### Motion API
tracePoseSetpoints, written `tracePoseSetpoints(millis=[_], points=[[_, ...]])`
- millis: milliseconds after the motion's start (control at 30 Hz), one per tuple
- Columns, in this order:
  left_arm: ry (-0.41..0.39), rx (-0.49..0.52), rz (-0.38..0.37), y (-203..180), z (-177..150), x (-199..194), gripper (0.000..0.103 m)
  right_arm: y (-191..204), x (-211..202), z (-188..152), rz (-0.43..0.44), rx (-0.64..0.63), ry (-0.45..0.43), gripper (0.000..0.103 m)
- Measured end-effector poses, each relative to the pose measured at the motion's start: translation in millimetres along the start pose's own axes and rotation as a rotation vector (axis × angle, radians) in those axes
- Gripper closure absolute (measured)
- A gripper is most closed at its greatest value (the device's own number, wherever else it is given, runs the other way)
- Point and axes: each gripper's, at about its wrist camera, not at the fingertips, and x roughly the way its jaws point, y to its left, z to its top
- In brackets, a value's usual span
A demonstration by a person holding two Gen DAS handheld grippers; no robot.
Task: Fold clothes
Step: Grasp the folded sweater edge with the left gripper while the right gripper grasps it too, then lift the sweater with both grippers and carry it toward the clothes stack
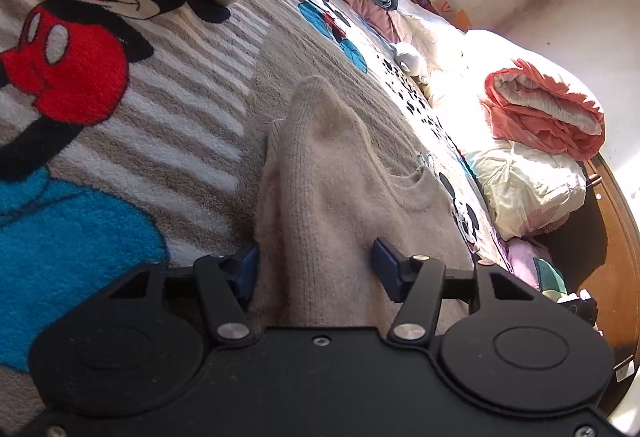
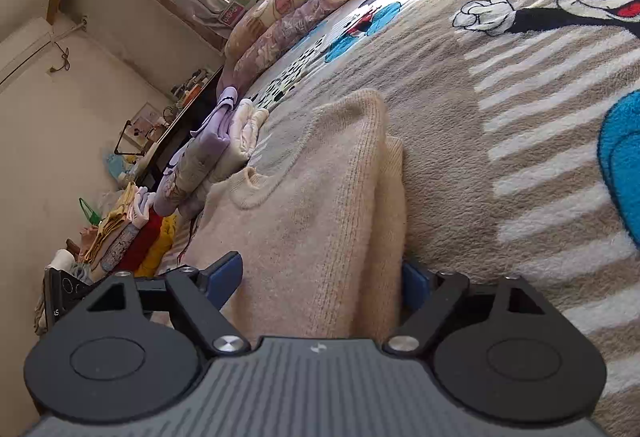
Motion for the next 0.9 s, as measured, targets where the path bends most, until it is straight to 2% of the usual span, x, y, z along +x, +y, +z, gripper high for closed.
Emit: tracePoseSetpoints(millis=[100,167,233,300,433,500,533,600,633,667,700,733,767,833,900], points=[[-0.016,-0.077,-0.084,9,-2,-4,0.065,-10,-1,-2,0.065,0.05,-0.01,0.052],[-0.046,-0.118,-0.139,10,-5,-10,0.073,-13,-3,-4,0.091,0.075,-0.021,0.057],[-0.069,-0.159,-0.183,8,-8,-20,0.074,-13,-8,-5,0.107,0.089,-0.036,0.063],[-0.078,-0.179,-0.211,1,-14,-35,0.075,-14,-20,-8,0.158,0.155,-0.07,0.066],[-0.045,-0.223,-0.28,-10,-33,-64,0.075,-2,-56,-20,0.238,0.227,-0.124,0.068],[-0.006,-0.22,-0.282,-12,-42,-72,0.075,5,-83,-30,0.26,0.254,-0.14,0.069],[0.019,-0.204,-0.255,-13,-46,-71,0.074,7,-92,-35,0.262,0.263,-0.143,0.069],[0.05,-0.133,-0.152,-8,-55,-67,0.067,12,-106,-53,0.157,0.211,-0.143,0.069],[0.067,-0.104,-0.104,-5,-60,-65,0.058,14,-112,-62,0.105,0.185,-0.143,0.062],[0.097,-0.124,-0.088,4,-66,-63,0.057,15,-119,-71,0.052,0.158,-0.143,0.053],[0.091,-0.145,-0.121,9,-68,-69,0.055,14,-118,-81,-0.013,0.128,-0.134,0.034],[0.089,-0.134,-0.121,8,-70,-76,0.048,9,-116,-94,-0.055,0.134,-0.124,0.035],[0.087,-0.122,-0.122,7,-71,-83,0.042,8,-118,-99,-0.035,0.132,-0.137,0.034],[0.076,-0.12,-0.119,6,-77,-92,0.037,13,-119,-99,-0.02,0.093,-0.131,0.025],[0.073,-0.115,-0.101,3,-82,-90,0.037,12,-117,-101,-0.005,0.091,-0.121,0.018]])
